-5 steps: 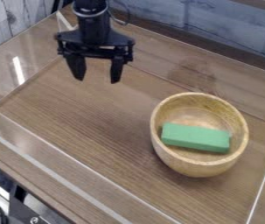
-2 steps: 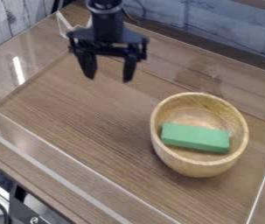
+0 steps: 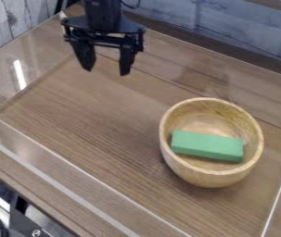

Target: Put green stick into wooden bowl

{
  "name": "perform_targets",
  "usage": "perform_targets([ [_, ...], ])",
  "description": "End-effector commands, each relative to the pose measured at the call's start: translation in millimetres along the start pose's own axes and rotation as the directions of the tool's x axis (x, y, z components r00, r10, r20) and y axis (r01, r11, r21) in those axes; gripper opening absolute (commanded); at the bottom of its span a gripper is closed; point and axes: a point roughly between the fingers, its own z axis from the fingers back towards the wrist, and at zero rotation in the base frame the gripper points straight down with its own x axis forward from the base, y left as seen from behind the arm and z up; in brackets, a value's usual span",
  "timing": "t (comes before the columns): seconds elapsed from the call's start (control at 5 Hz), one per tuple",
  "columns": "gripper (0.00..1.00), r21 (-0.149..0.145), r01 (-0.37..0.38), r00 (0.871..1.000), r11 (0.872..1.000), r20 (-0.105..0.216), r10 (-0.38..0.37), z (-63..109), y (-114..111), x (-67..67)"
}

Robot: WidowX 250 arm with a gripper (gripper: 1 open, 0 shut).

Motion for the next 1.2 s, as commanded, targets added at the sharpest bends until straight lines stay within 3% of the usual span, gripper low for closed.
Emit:
perform_targets([
  [0.0, 1.00, -0.002, 0.029, 0.999, 1.000, 0.025, -0.029, 1.7, 0.7, 8.1],
  [0.4, 1.00, 0.006, -0.033, 0.999, 0.999, 0.015, 0.032, -12.8, -15.6, -8.5],
  [1.0, 1.00, 0.012, -0.076, 0.996, 0.997, 0.047, 0.075, 9.5, -23.4, -10.6],
])
